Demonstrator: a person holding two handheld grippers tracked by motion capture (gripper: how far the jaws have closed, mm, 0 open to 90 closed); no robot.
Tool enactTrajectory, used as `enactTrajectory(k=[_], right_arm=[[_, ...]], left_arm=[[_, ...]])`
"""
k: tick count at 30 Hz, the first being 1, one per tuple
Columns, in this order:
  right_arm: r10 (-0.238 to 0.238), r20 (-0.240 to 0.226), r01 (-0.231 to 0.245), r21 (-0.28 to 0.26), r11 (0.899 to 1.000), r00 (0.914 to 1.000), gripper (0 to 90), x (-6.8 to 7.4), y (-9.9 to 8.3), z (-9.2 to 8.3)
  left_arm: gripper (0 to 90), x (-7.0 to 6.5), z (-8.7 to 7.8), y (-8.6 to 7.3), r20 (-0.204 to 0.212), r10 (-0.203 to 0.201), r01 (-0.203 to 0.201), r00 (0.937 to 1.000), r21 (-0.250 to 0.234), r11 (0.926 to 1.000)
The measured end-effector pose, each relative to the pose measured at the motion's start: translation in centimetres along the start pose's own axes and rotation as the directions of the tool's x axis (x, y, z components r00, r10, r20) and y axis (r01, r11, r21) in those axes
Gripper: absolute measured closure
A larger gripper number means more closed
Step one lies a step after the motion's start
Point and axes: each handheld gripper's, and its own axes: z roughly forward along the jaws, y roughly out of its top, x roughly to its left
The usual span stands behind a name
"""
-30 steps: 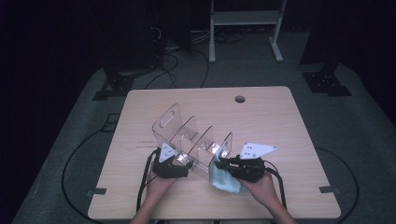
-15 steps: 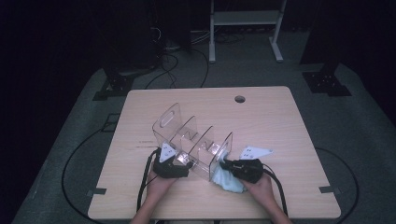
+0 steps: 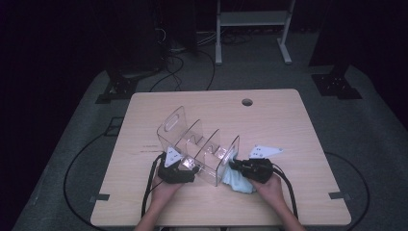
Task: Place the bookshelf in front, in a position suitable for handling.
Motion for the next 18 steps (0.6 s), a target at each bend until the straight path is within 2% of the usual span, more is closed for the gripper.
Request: enactTrajectory(k=[3,5,9,12,16,18], right_arm=[[0.022,0.029,-0.022,0.0,1.0,0.9993,81.9,-1.2,0.2,0.0],[0.034,0.034,-0.034,-0.001,0.999,0.9989,82.0,-1.5,0.0,0.2],[0.034,0.024,-0.034,0.018,0.999,0.9991,82.0,-0.8,-0.9,0.7],[0.044,0.013,-0.045,0.048,0.998,0.9989,82.0,-0.8,-1.6,1.3],[0.057,0.014,-0.058,0.076,0.995,0.9983,82.0,-1.0,-1.9,1.6],[0.055,0.003,-0.055,0.078,0.995,0.9985,82.0,-0.5,-1.8,1.5]], left_arm=[[7.8,0.0,0.0,0.0,0.0,0.0,0.0,1.0,0.0,1.0],[7.8,0.0,0.0,0.0,-0.001,0.0,0.0,1.0,-0.002,1.0],[7.8,0.0,0.0,0.0,-0.001,-0.001,0.001,1.0,-0.001,1.0],[7.7,0.0,0.0,0.0,-0.001,-0.001,0.001,1.0,-0.001,1.0],[7.7,0.0,0.0,0.0,-0.001,-0.001,0.001,1.0,-0.001,1.0],[7.8,0.0,0.0,0.0,-0.002,-0.001,0.001,1.0,-0.002,1.0]])
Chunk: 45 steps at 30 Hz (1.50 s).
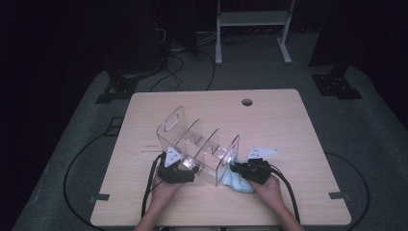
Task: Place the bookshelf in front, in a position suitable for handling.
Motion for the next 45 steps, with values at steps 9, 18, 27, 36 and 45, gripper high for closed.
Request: enactTrajectory(k=[9,18,27,36,45], right_arm=[[-0.105,-0.086,0.106,0.004,0.994,0.9907,82.1,3.4,-0.1,-0.1],[-0.061,-0.093,0.06,-0.02,0.998,0.9938,82.1,3.2,0.0,-0.5],[-0.038,-0.056,0.037,-0.023,0.999,0.9977,82.0,1.8,0.2,-0.5],[-0.102,-0.119,0.102,-0.004,0.995,0.9877,82.0,4.2,-0.5,0.1],[0.01,0.072,-0.009,-0.013,1.0,0.9974,81.9,-2.1,0.9,-0.5]], left_arm=[[7.8,0.0,0.0,0.0,0.004,0.0,0.0,1.0,0.001,1.0],[7.8,0.0,0.0,0.0,0.007,0.003,-0.003,1.0,0.0,1.0],[7.8,0.0,0.0,0.0,0.003,0.0,0.0,1.0,0.0,1.0],[7.8,0.0,0.0,0.0,0.005,0.001,-0.001,1.0,0.002,1.0],[7.8,0.1,0.1,0.1,0.004,0.001,-0.001,1.0,0.002,1.0]])
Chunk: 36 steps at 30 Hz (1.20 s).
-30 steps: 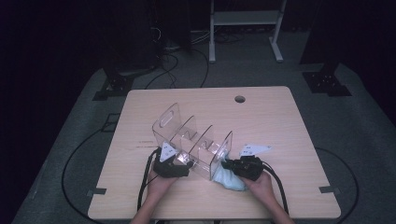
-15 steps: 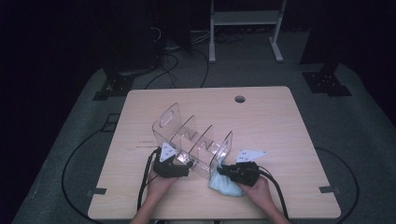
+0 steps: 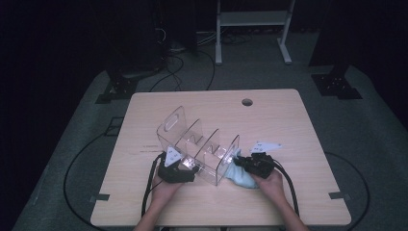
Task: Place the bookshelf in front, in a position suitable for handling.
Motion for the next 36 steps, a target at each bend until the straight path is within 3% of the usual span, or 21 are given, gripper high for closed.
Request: enactTrajectory(k=[4,7,14,18,22,30,33,36], right_arm=[[0.033,0.007,-0.033,-0.011,0.999,0.9994,82.0,-0.7,0.1,0.0],[0.01,-0.007,-0.01,-0.016,1.0,0.9999,82.0,0.0,0.1,-0.2],[0.014,0.011,-0.013,-0.109,0.994,0.9998,82.0,-0.7,2.5,-2.2],[0.044,0.009,-0.043,-0.114,0.993,0.999,82.0,-1.2,1.8,-1.5],[0.073,0.012,-0.073,-0.051,0.996,0.9972,82.0,-1.8,0.4,-0.4],[0.002,0.021,0.0,-0.129,0.992,0.9998,82.0,-0.6,3.2,-2.5],[0.019,0.011,-0.017,-0.131,0.991,0.9998,82.0,-0.6,2.6,-2.2],[0.037,-0.003,-0.037,-0.089,0.995,0.9993,82.0,-0.7,1.3,-1.3]], left_arm=[[7.7,0.0,0.0,0.0,-0.001,-0.001,0.001,1.0,0.001,1.0],[7.7,0.0,0.0,0.0,0.001,-0.002,0.002,1.0,-0.001,1.0],[7.7,0.0,0.0,0.0,0.002,-0.003,0.003,1.0,0.001,1.0],[7.7,0.0,0.0,0.0,0.001,0.0,0.0,1.0,-0.001,1.0],[7.7,0.0,0.0,0.0,0.0,0.0,0.0,1.0,0.001,1.0],[7.7,0.0,0.0,0.0,0.001,0.0,0.0,1.0,0.007,1.0],[7.7,0.0,0.0,0.0,-0.001,0.0,0.0,1.0,0.001,1.0],[7.7,0.0,0.0,0.0,0.0,0.0,0.0,1.0,-0.001,1.0]])
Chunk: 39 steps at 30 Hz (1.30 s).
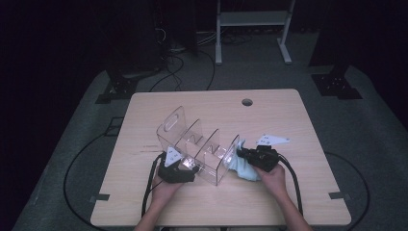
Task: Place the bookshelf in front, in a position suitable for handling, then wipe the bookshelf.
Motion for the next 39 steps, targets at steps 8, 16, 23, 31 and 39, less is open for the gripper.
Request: enactTrajectory(k=[8,16,23,31,39], right_arm=[[-0.031,0.0,0.031,-0.019,0.999,0.9995,82.0,0.4,1.1,-0.7],[0.006,-0.001,-0.006,0.023,1.0,1.0,82.0,-0.5,-0.4,0.4],[-0.002,-0.02,0.002,-0.01,1.0,0.9998,82.0,0.0,0.4,-0.4],[-0.013,-0.027,0.012,-0.043,0.999,0.9996,82.0,0.0,1.6,-0.8],[-0.031,-0.014,0.031,-0.047,0.998,0.9994,82.0,0.3,2.1,-1.5]], left_arm=[[7.7,0.0,0.1,0.0,0.003,-0.005,0.005,1.0,-0.001,1.0],[7.6,0.0,0.1,0.1,0.003,0.0,0.0,1.0,0.0,1.0],[7.6,0.1,0.1,0.0,0.005,-0.003,0.003,1.0,0.001,1.0],[7.6,0.0,0.1,0.0,0.0,-0.001,0.001,1.0,0.002,1.0],[7.6,0.0,0.2,0.1,0.002,0.005,-0.005,1.0,0.003,1.0]])
